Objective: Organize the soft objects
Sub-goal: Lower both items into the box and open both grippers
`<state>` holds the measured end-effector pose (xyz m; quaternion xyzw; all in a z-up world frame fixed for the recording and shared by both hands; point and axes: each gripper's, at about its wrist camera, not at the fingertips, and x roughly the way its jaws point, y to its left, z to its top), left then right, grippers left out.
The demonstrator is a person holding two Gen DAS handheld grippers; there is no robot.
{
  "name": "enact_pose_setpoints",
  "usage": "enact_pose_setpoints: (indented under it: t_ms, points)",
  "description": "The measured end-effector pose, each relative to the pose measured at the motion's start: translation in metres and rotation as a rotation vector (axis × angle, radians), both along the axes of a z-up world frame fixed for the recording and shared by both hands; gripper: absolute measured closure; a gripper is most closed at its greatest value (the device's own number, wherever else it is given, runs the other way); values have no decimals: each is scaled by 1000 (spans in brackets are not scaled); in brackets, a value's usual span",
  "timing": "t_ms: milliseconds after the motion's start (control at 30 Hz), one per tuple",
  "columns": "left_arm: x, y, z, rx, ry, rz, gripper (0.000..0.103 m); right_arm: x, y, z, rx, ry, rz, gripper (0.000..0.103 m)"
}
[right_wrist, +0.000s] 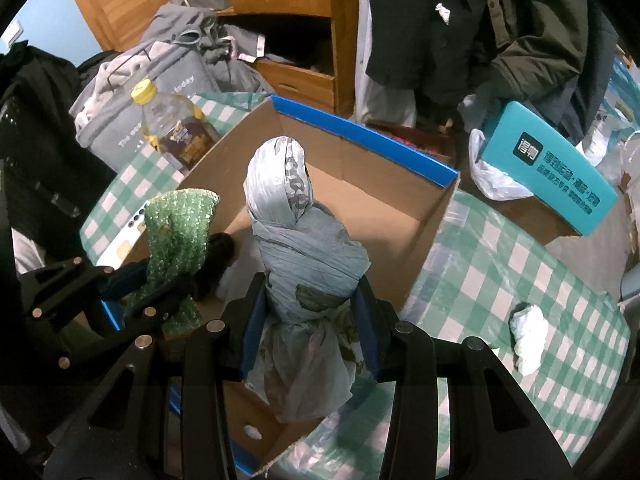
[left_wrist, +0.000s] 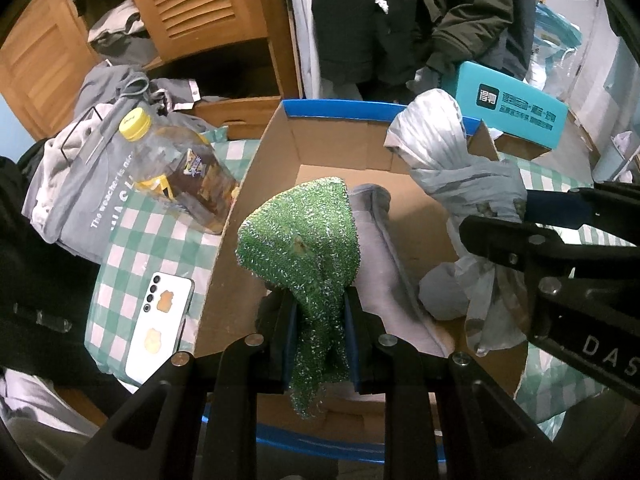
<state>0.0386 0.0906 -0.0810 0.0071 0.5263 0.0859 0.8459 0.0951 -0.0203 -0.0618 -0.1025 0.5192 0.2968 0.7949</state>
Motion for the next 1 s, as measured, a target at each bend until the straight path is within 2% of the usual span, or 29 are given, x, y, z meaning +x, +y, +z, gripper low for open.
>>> enact_pose_setpoints:
  t_ms: [133,367,433,467,600,767,1000]
  points:
    - [0,0,-1,6,5,5,79,1,3,-2,-6,3,9,61]
    - [-1,-2,2,18,-7,3,60,2,0,-3,-21,-1,-4,57]
    - [-1,-2,2,22,-6,3,59,3,-2,-1,-18,-8,-12,47]
    - [-1,-2,2,23,-6,3,59,2,-3,0,-17,-13,-17,45]
    - [-1,-2,2,24,-8,2,59,3,-9,2,-10,-17,-32,44]
    - [-1,-9,4,30,-15,-12,54,2,-20,2,-16,-20,-55,43]
    - [-1,-21,6,42,-19,-35,54,0,-35,5,-21,-33,-79,38]
